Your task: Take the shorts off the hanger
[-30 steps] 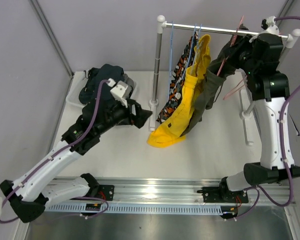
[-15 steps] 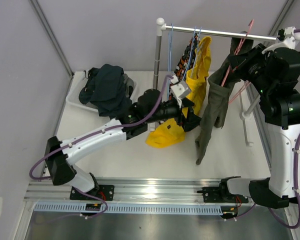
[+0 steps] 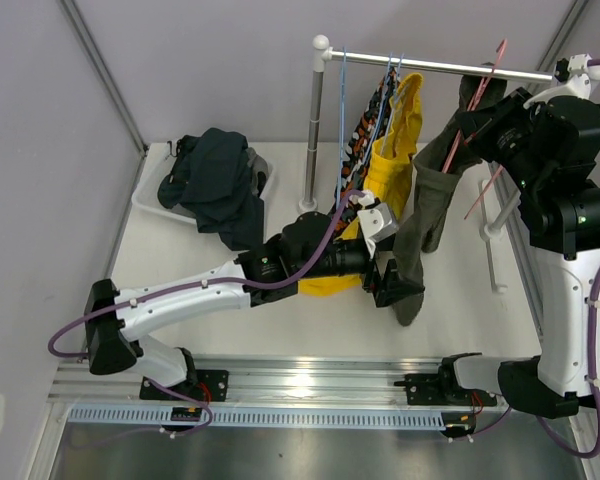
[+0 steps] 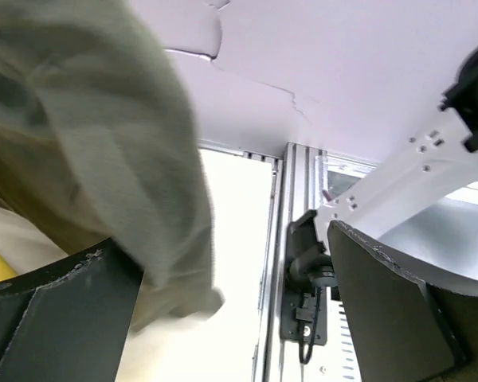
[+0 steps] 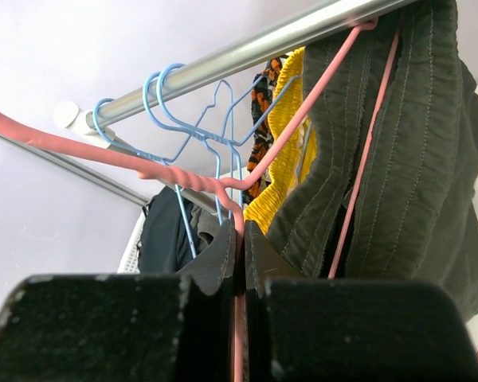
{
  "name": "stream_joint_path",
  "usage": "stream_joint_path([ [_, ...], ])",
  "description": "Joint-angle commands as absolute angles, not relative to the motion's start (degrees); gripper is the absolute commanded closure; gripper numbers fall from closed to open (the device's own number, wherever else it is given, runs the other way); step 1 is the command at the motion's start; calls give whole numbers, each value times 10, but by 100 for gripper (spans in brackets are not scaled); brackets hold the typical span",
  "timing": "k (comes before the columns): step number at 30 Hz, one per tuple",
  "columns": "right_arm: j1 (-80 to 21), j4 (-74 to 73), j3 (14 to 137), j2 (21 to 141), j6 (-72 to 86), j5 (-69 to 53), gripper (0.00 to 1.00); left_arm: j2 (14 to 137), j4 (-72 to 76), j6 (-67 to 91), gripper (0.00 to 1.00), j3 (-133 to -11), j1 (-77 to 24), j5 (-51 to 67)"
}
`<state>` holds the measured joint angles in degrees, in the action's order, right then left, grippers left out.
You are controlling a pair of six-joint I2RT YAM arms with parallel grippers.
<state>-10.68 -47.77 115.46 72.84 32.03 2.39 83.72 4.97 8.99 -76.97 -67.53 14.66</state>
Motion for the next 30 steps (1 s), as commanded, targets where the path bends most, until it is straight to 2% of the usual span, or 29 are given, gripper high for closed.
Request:
stream_joint_path([
  [1,-110,-394,1163,701,323,27,100,810,70,75,1,-760,-679,133],
  [8,-111,-397,1161,694,330,22,100,845,94,83,4,-776,-683,120],
  [11,-110,-399,1162,686,335,18,100,868,84,62,8,-801,-683,94],
  [13,-110,-400,1160,682,339,16,100,890,79,54,26,-817,-683,85],
  [14,-110,-400,1159,680,341,15,100,896,78,50,41,-834,-683,74],
  [15,-110,-400,1158,676,342,15,100,903,77,50,69,-836,-683,67],
  [16,-110,-401,1160,675,343,16,100,914,78,52,81,-839,-683,60],
  [17,-109,-401,1160,673,343,16,100,917,78,56,99,-843,-683,47],
  [19,-107,-403,1164,673,341,18,100,915,83,62,100,-837,-683,40],
  [23,-98,-410,1172,676,336,18,100,862,107,78,100,-749,-692,30],
  [30,-63,-410,1186,693,329,6,100,753,124,108,100,-578,-818,-40],
])
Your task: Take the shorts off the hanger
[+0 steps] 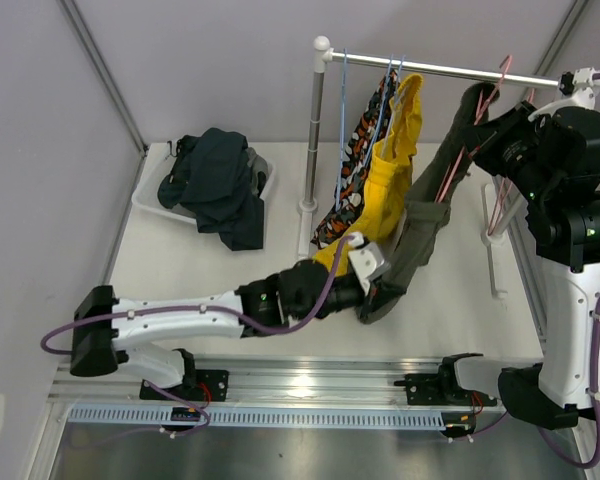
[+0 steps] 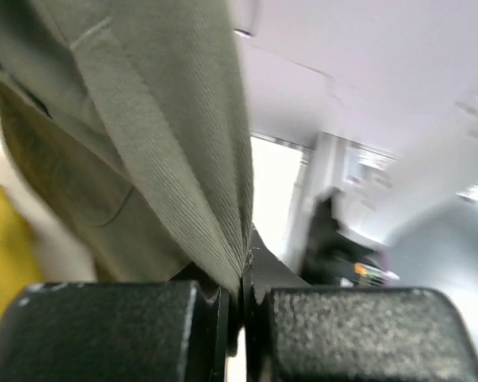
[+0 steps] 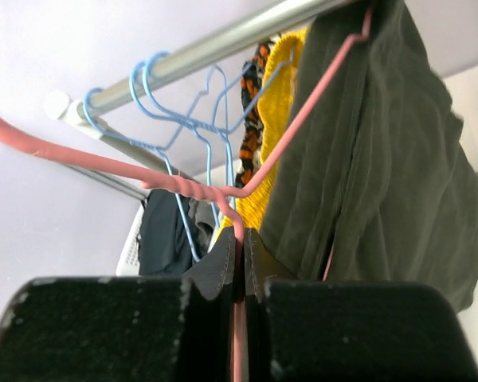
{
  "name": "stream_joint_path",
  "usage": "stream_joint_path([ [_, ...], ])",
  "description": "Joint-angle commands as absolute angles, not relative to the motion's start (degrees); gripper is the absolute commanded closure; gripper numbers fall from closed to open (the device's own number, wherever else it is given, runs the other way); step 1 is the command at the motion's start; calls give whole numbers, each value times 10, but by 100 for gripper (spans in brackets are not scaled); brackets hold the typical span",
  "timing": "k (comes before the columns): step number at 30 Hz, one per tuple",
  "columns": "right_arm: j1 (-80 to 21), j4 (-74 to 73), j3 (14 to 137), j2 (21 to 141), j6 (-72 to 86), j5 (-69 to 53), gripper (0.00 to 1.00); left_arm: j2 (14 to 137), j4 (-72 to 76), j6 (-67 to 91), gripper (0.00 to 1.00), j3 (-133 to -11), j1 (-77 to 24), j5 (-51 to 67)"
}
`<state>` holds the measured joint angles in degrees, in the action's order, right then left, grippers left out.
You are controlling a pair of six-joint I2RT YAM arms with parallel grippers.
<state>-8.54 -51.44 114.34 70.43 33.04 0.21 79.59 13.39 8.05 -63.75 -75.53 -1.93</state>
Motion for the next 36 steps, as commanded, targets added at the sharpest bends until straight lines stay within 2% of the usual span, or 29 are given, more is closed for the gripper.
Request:
stream_joint_path([
  [1,-61,-410,1186,697,328,6,100,749,127,116,100,-570,-828,-51],
  [8,-54,-397,1145,682,352,-17,100,787,141,115,100,-585,-845,-62],
  [11,-42,-417,1182,700,345,-14,100,830,108,70,100,-631,-863,-61],
  [15,-5,-467,1265,754,343,-54,100,856,112,68,100,-618,-893,-70],
  [20,11,-460,1253,750,346,-68,100,854,149,89,100,-602,-894,-76],
  [25,34,-480,1277,758,350,-102,100,870,111,76,100,-632,-900,-113],
  [29,35,-490,1246,722,373,-152,100,916,54,69,100,-731,-873,-202],
  [30,35,-490,1231,708,380,-162,100,933,6,75,100,-806,-860,-215],
  [32,35,-499,1197,676,395,-195,100,962,-39,73,100,-850,-824,-223],
  [36,35,-561,1215,666,396,-234,100,1055,-134,71,100,-998,-748,-221],
])
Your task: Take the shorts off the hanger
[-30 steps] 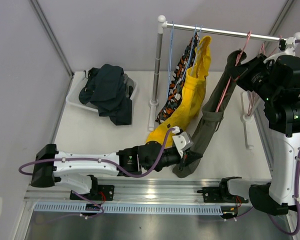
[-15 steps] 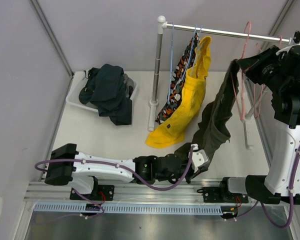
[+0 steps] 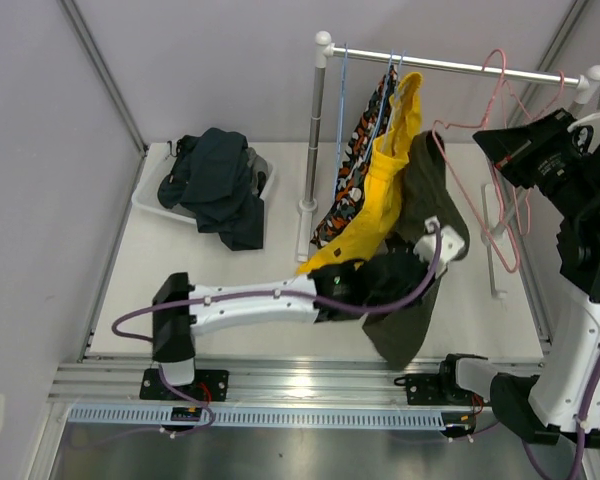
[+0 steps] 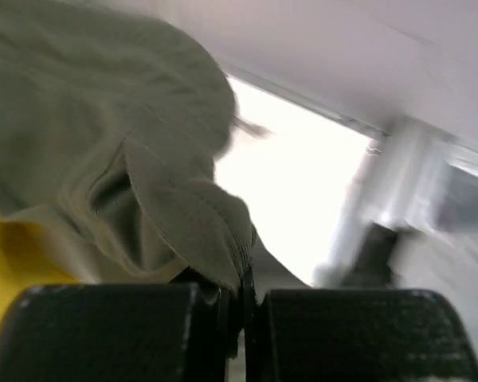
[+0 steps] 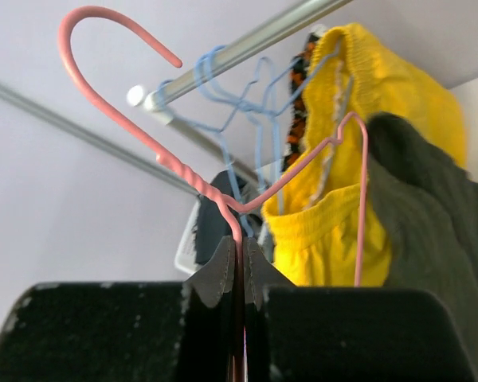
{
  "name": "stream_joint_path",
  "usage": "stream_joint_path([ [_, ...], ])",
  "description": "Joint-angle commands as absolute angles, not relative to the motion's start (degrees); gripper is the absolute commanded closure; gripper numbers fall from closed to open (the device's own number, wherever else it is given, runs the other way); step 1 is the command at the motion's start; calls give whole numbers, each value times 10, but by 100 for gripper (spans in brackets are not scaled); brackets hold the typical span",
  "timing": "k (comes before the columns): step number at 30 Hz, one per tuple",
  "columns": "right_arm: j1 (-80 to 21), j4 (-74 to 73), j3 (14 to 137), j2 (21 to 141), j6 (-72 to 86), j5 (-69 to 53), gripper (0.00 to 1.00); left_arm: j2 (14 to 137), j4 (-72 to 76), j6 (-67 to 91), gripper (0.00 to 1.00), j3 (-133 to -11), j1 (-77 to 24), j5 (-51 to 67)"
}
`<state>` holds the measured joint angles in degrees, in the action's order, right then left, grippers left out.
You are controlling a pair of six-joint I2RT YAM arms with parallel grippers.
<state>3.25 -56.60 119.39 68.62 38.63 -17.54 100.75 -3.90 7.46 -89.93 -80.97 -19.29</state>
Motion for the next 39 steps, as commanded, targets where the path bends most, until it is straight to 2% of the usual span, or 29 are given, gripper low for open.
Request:
stream_joint_path([
  [1,35,-581,1222,666,396,-243,100,1072,-156,76,100,-1048,-735,-215],
  [4,35,-595,1230,662,388,-237,100,1120,-222,97,100,-1143,-694,-197],
  [6,35,-597,1233,667,378,-224,100,1112,-222,94,100,-1138,-692,-199],
  [10,35,-574,1233,693,359,-181,100,1015,-192,107,100,-1040,-720,-209],
  [14,36,-537,1244,732,355,-165,100,929,-234,113,100,-996,-753,-239],
  [19,40,-503,1295,794,352,-135,100,858,-337,99,100,-1054,-758,-289],
  [23,52,-472,1297,829,368,-136,100,806,-375,23,100,-1090,-745,-356],
  [26,53,-452,1280,843,377,-134,100,782,-387,2,100,-1112,-667,-353],
  [30,54,-413,1225,843,380,-125,100,775,-384,-28,100,-1160,-511,-291],
  [35,54,-391,1148,841,375,-124,100,862,-391,-38,100,-1314,-346,-223],
  [39,53,-372,1085,818,376,-133,100,952,-382,-51,100,-1451,-274,-214],
])
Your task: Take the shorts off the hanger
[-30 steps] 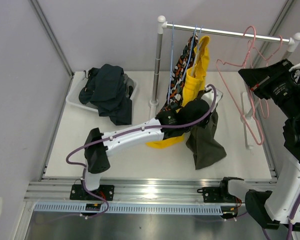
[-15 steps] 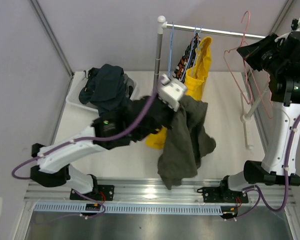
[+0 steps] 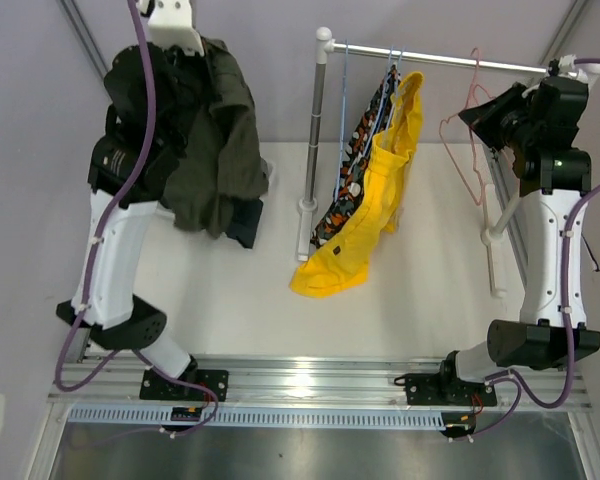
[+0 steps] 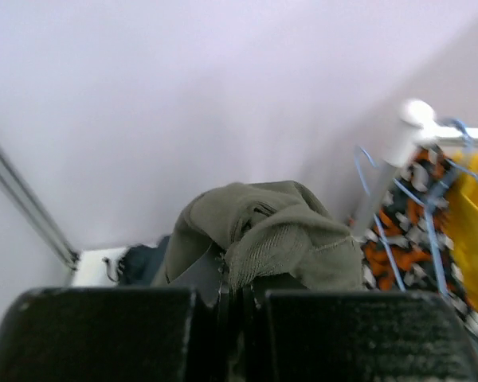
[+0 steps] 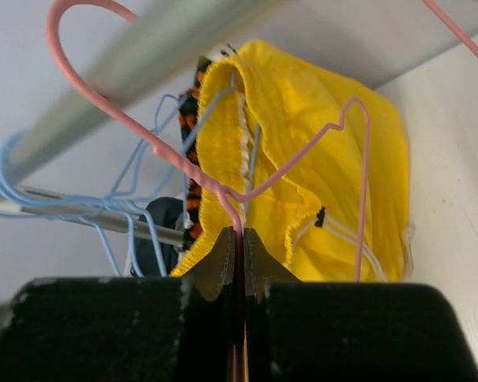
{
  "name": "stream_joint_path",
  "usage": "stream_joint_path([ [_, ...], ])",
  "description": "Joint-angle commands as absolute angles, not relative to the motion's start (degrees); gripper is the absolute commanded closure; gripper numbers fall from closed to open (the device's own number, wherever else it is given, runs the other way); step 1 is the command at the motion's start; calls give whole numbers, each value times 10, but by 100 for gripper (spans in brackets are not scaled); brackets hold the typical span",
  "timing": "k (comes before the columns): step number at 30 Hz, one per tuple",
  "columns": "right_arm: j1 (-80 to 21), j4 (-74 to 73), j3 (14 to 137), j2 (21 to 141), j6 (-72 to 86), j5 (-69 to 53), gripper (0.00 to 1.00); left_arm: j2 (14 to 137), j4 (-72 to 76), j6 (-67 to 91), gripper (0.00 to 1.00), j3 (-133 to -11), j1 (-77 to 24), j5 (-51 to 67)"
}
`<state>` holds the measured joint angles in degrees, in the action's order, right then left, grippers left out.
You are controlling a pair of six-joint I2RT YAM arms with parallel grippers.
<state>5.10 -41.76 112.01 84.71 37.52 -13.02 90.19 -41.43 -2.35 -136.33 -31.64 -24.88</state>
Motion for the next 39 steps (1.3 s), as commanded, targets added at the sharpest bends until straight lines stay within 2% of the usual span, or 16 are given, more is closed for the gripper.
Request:
stream_joint_path([
  [1,53,-368,1072,811,375,-134,100,965,-374,-49,100,-1458,-257,-210],
  [6,54,-359,1007,773,366,-134,100,1011,-302,-14,100,-1447,-154,-179],
  [12,59,-348,955,737,367,-134,100,1045,-332,26,100,-1378,-127,-177],
  [14,60,-349,950,734,367,-133,100,1007,-302,54,100,-1243,-127,-193],
  [18,61,-353,952,740,364,-133,100,854,-167,85,100,-953,-127,-184],
  [22,62,-356,954,751,366,-141,98,819,-169,90,99,-882,-127,-204],
  [23,62,-358,954,751,366,-143,91,826,-177,89,98,-873,-127,-197],
  [24,62,-359,951,751,366,-143,50,835,-185,90,95,-874,-127,-191],
  [25,62,-359,949,749,367,-143,27,845,-208,91,88,-875,-127,-183],
  [26,62,-362,947,747,367,-139,11,863,-223,91,68,-883,-127,-168],
  [27,62,-364,947,742,366,-135,1,869,-235,93,51,-893,-127,-164],
  [29,62,-373,957,737,357,-128,1,856,-250,107,10,-889,-127,-150],
  [30,62,-381,964,733,350,-121,1,845,-246,112,1,-871,-127,-142],
  [35,65,-412,1058,715,256,-63,1,746,-237,113,1,-812,-139,-127],
  [39,54,-360,1065,684,273,-120,1,617,-222,105,1,-733,-153,-103],
])
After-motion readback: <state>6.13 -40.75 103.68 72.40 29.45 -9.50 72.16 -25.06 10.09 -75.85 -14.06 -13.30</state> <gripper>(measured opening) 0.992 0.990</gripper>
